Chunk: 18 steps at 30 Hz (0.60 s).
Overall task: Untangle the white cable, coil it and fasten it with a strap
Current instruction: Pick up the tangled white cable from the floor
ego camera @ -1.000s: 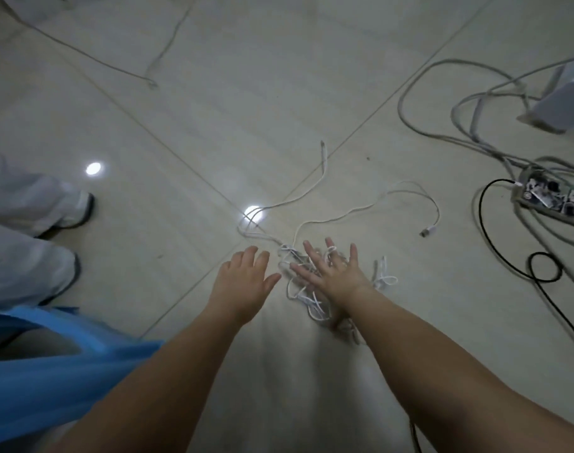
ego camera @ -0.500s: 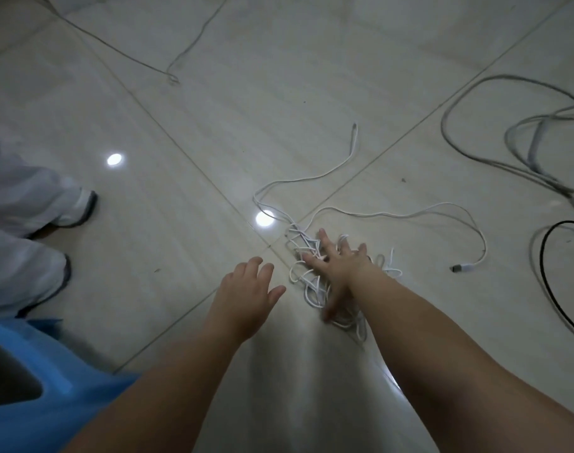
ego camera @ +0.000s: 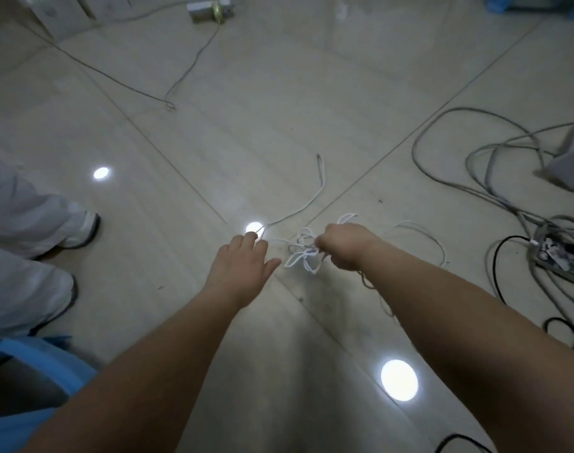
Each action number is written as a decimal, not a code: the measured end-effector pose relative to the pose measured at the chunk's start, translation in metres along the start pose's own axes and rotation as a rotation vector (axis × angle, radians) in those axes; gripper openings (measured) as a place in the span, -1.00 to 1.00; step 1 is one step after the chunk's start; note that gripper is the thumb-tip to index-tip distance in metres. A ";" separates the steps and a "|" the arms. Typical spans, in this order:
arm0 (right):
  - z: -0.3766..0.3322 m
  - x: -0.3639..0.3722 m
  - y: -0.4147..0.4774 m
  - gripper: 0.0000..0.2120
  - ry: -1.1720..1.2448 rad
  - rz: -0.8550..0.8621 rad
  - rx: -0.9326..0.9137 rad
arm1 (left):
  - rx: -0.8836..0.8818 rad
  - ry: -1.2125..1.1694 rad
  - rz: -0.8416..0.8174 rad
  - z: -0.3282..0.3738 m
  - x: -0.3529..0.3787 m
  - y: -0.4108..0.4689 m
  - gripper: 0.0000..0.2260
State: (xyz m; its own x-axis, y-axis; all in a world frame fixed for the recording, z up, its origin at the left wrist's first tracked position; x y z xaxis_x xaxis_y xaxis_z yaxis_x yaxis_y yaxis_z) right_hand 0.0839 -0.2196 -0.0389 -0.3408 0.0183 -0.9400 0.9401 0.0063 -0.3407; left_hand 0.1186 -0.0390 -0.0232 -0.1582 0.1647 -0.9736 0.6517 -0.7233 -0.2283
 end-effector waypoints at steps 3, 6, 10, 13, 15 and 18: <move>0.013 -0.071 -0.028 -0.72 0.008 0.036 0.048 | 0.019 0.027 0.081 0.005 -0.062 -0.003 -0.52; 0.017 -0.142 -0.063 -0.73 0.002 0.038 0.084 | 0.059 0.041 0.135 0.016 -0.140 -0.010 -0.53; 0.019 -0.248 -0.115 -0.77 0.004 0.044 0.128 | 0.076 0.033 0.197 0.034 -0.254 -0.030 -0.57; 0.027 -0.338 -0.157 -0.82 0.030 0.065 0.173 | 0.105 0.071 0.248 0.047 -0.351 -0.047 -0.56; 0.031 -0.399 -0.189 -0.82 0.030 0.093 0.196 | 0.113 0.090 0.271 0.053 -0.417 -0.059 -0.56; 0.032 -0.492 -0.246 -0.78 0.020 0.135 0.229 | 0.138 0.134 0.258 0.070 -0.519 -0.085 -0.55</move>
State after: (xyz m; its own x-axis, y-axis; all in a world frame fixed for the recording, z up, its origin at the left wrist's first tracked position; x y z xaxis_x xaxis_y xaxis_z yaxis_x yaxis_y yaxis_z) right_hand 0.0206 -0.2626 0.5067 -0.2105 0.0230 -0.9773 0.9517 -0.2238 -0.2102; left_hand 0.0937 -0.1099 0.5017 0.1040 0.0443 -0.9936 0.5494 -0.8353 0.0203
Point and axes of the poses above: each hand's wrist, its own y-axis towards the middle knuckle, its own x-axis out of the palm, z = x × y, the point moved 4 cm from there along y, towards the middle knuckle, and after that the axes turned 7 degrees about x, right-handed, at the moved point
